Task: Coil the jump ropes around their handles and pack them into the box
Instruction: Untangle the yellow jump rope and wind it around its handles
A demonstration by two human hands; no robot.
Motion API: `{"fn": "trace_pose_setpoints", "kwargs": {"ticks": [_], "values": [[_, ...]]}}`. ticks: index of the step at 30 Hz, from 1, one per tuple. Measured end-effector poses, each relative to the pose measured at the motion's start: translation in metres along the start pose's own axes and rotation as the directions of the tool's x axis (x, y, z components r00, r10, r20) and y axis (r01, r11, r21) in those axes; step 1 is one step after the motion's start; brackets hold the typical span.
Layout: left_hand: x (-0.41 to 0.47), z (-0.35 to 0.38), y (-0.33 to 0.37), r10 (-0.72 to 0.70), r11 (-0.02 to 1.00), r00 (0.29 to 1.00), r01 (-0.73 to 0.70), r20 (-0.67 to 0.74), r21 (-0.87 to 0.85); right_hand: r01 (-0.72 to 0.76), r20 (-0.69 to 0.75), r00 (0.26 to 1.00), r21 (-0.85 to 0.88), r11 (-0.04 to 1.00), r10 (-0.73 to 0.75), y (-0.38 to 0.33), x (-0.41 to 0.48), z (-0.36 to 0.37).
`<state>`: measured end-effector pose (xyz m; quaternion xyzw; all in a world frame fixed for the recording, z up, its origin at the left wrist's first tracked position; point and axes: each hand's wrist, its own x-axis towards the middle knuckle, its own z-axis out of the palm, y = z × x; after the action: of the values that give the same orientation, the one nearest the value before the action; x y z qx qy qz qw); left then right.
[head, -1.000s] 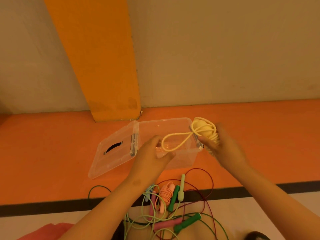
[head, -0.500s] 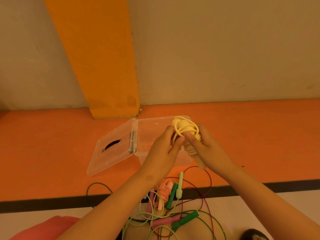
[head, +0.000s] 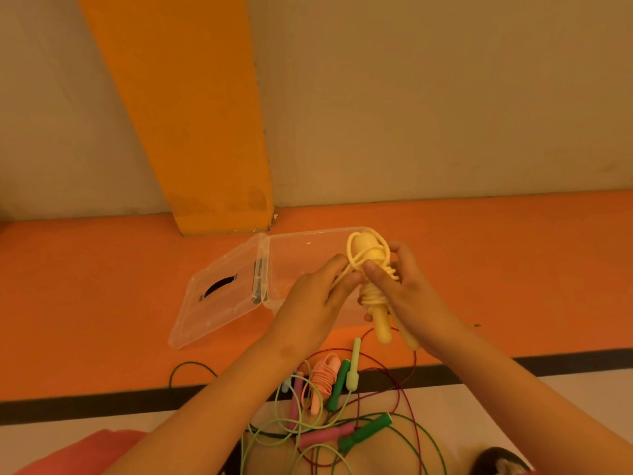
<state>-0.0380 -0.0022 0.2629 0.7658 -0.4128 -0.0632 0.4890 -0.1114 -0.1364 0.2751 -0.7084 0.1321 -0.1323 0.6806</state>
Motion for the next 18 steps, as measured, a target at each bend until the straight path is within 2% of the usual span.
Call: {"fn": "trace_pose_setpoints", "kwargs": {"ticks": [6, 8, 10, 12, 14, 18], "values": [[0.003, 0.0, 0.001, -0.016, 0.999, 0.99, 0.01, 0.143, 0.043, -0.03, -0.14, 0.99, -0.013, 0.999, 0.028, 0.005, 0.005, -0.003], [0.003, -0.001, -0.002, -0.073, 0.997, 0.975, 0.078, 0.211, -0.014, -0.031, -0.143, 0.989, -0.04, 0.999, 0.025, 0.009, 0.004, -0.003], [-0.001, 0.001, -0.003, -0.138, 0.985, 0.958, 0.159, 0.251, -0.064, 0.011, -0.132, 0.991, -0.157, 0.988, -0.032, 0.012, 0.003, -0.005], [-0.002, 0.003, -0.006, -0.166, 0.985, 0.967, 0.173, 0.194, -0.021, 0.027, -0.104, 0.993, -0.211, 0.977, -0.051, 0.01, 0.001, -0.004], [-0.001, 0.005, -0.007, -0.154, 0.988, 0.984, 0.155, 0.088, -0.002, -0.018, -0.064, 0.998, -0.127, 0.992, 0.01, 0.008, -0.001, 0.0], [0.004, 0.004, 0.0, -0.118, 0.987, 0.99, 0.109, -0.071, -0.12, -0.075, -0.038, 0.996, 0.028, 0.997, 0.076, 0.009, 0.0, 0.008]]}}
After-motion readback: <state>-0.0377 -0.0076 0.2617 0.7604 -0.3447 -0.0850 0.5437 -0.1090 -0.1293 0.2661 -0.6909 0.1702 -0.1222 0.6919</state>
